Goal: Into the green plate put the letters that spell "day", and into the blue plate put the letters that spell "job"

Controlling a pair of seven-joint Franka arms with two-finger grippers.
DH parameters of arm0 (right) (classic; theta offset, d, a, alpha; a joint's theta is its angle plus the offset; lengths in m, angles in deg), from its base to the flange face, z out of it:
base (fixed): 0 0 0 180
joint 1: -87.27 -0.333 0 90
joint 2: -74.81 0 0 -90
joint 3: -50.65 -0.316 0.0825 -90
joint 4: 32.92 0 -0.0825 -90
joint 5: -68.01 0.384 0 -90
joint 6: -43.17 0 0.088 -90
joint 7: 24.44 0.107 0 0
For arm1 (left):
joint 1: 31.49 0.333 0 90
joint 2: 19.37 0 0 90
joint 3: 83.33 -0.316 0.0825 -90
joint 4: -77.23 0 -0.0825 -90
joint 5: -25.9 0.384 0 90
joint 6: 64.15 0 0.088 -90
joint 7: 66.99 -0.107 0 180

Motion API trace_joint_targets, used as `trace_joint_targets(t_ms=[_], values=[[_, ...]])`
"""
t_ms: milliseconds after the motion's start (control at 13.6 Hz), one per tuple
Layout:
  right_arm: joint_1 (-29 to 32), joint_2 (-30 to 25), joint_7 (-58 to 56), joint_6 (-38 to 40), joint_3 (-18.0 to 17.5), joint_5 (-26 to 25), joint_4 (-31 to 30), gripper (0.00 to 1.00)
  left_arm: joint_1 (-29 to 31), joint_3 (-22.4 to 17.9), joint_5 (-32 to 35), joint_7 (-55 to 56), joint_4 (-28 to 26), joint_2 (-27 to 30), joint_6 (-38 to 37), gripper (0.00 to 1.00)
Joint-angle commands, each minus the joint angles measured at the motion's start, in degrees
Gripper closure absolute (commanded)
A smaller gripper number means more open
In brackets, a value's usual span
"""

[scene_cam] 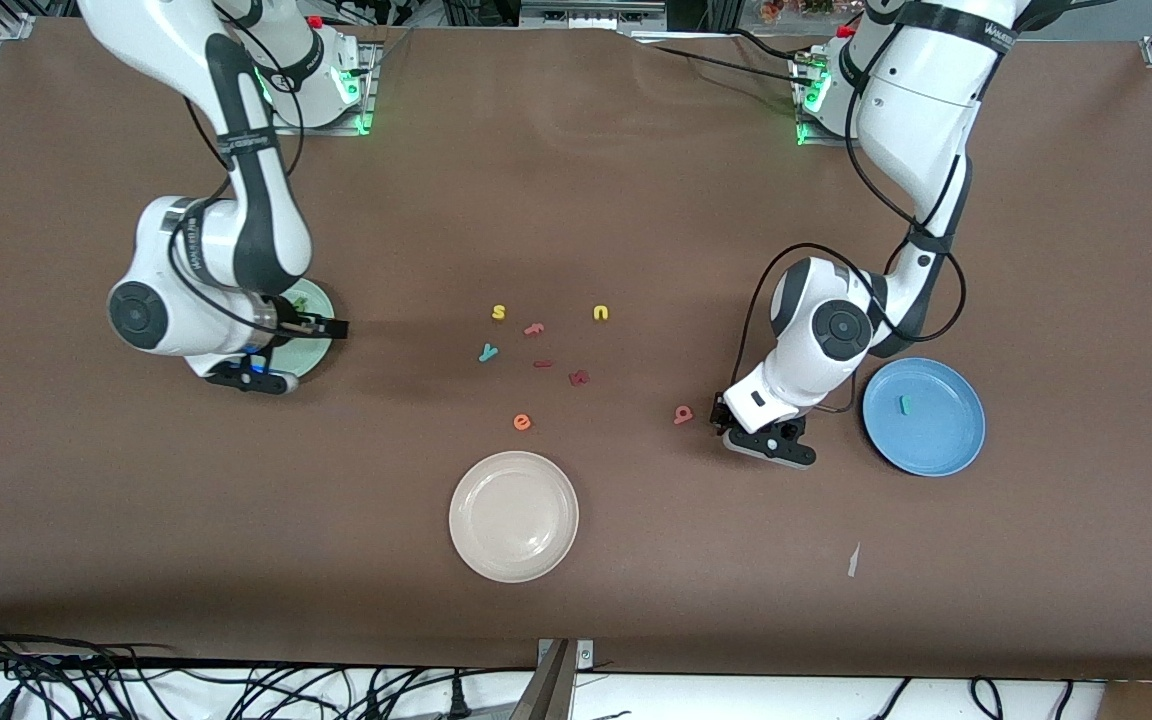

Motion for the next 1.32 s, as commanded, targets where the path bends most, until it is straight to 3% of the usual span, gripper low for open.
trace_joint_targets(t_ms=[0, 294, 514, 954, 1174, 1248], values=[[-2.0, 3.1, 9.1, -0.9, -2.5, 1.1, 5.2, 0.0, -2.0, -0.6, -1.6, 1.8, 1.4, -1.6, -0.4, 0.35], [-9.8, 7.9, 30.0, -8.8, -3.2, 1.1, 7.5, 0.01, -2.0, -0.6, -1.4, 1.9, 1.3, -1.9, -0.4, 0.36], [-13.8, 10.4, 42.2, -16.2, -3.3, 1.2, 7.0, 0.01, -1.9, -0.6, -1.3, 1.4, 1.3, -2.0, -0.4, 0.45], [-15.3, 14.0, 49.2, -25.0, -7.4, 1.6, 6.7, 0.03, -1.7, -1.4, -1.0, 1.1, 0.7, -2.0, -0.4, 0.52], [-15.3, 14.9, 49.2, -26.1, -8.1, 1.6, 6.6, 0.33, -1.7, -1.7, -0.9, 1.1, 0.6, -2.0, -0.4, 0.72], [-15.3, 14.9, 49.2, -26.1, -8.1, 1.6, 6.6, 0.47, -1.6, -1.7, -0.9, 1.0, 0.6, -2.0, -0.4, 0.72]])
